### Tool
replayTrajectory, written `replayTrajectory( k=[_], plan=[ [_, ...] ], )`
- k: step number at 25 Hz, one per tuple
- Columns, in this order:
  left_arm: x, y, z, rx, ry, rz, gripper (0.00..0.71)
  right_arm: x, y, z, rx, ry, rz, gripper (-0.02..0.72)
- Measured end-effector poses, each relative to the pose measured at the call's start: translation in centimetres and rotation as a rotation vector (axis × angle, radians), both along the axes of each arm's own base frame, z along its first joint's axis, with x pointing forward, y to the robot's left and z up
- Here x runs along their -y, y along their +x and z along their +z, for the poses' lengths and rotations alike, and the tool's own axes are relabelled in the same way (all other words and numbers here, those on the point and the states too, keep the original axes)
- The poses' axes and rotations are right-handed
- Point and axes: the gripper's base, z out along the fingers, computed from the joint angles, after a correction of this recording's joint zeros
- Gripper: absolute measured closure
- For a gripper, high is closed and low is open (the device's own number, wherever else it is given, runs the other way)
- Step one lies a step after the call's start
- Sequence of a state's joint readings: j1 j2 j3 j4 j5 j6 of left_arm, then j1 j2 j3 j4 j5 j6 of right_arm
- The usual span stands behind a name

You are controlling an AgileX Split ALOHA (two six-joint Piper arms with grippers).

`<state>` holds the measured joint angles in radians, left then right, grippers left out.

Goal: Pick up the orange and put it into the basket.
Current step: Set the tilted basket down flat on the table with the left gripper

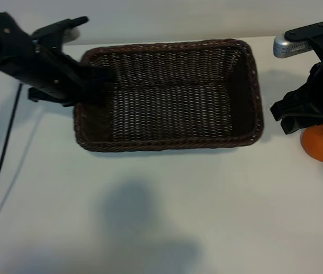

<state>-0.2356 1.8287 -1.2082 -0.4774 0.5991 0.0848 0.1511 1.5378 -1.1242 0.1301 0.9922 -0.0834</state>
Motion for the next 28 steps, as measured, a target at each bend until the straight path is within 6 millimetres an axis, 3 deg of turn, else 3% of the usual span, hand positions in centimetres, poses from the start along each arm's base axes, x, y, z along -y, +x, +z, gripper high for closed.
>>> replayTrajectory(
  k=[5,9,21,28],
  plan=[
    [2.1,0.5,-2.1,-0.041,0.03,-0.034,0.571,0.0,0.0,0.0,-0.001,0.0,0.001,0.168],
    [2.3,0.7,-3.6,-0.058,0.056,-0.036,0.571,0.0,0.0,0.0,-0.002,0.0,0.001,0.168],
    [2.2,1.2,-3.6,-0.007,0.068,-0.011,0.571,0.0,0.0,0.0,-0.005,-0.001,0.001,0.168],
    [2.4,1.3,-5.3,-0.063,0.052,0.016,0.571,0.0,0.0,0.0,-0.005,-0.001,0.001,0.168]
  ],
)
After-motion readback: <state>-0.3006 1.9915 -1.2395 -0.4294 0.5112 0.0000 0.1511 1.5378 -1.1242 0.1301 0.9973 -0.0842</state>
